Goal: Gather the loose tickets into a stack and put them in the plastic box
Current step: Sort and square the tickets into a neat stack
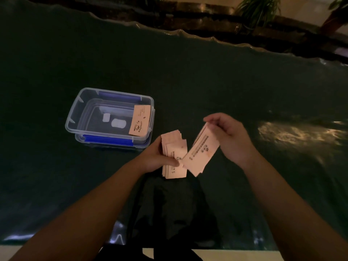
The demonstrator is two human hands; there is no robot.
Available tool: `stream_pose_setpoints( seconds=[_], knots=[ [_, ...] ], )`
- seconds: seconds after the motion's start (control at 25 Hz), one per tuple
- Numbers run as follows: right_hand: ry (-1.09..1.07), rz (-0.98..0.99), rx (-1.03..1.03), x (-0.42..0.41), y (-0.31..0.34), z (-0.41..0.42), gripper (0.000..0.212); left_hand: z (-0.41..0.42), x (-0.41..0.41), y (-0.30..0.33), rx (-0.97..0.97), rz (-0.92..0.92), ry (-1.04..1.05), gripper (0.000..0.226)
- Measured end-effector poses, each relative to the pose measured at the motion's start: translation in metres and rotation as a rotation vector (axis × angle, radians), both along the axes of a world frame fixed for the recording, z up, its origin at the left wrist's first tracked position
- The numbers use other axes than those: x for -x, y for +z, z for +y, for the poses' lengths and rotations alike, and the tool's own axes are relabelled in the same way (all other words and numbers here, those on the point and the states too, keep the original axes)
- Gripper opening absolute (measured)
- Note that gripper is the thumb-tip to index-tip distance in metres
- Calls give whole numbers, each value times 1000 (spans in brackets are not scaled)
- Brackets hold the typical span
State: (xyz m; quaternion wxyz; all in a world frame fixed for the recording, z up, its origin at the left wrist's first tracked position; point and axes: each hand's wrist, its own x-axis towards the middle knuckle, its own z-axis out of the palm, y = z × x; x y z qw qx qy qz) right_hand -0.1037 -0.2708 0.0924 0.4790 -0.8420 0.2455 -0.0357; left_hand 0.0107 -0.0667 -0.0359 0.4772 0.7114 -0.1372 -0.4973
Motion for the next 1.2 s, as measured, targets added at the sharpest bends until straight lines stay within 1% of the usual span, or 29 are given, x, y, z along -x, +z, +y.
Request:
stream_pose_setpoints(
  seconds=[0.08,0.2,0.32,0.44,0.52,0.56,0.64,0.68,0.76,0.84,0.92,1.0,1.12,1.2],
  knots=[
    [74,64,-27,0,-9,5,28,1,-2,3,8,111,21,99],
    [113,70,-108,-2,-20,9,31,3,-1,12,52,261,34,82],
    [123,27,-179,-5,-28,18,30,2,5,18,98,314,24,67],
    [68,-40,-208,-8,-36,27,29,-2,12,16,127,362,84,70],
    [14,-49,-180,-11,-41,32,25,-4,16,11,141,376,147,66],
    [-3,-6,-147,-11,-42,33,25,-3,19,10,154,377,172,60],
    [-41,140,-137,-8,-41,35,39,-4,22,10,183,368,220,53],
    [-81,193,-180,-7,-40,35,45,-4,23,11,195,368,234,55],
    [-187,235,-277,-4,-37,36,49,-4,24,9,208,383,250,64],
    [-280,235,-373,-2,-34,35,42,-1,24,5,212,419,276,72],
    [-379,216,-514,0,-33,35,32,1,25,0,225,474,329,74],
    [-525,170,-672,2,-33,36,28,4,26,-4,257,505,385,71],
    [-786,20,-898,7,-36,39,31,8,28,-6,297,509,467,65],
    [-900,-46,-962,9,-37,45,33,9,30,-7,302,500,492,67]
  ],
)
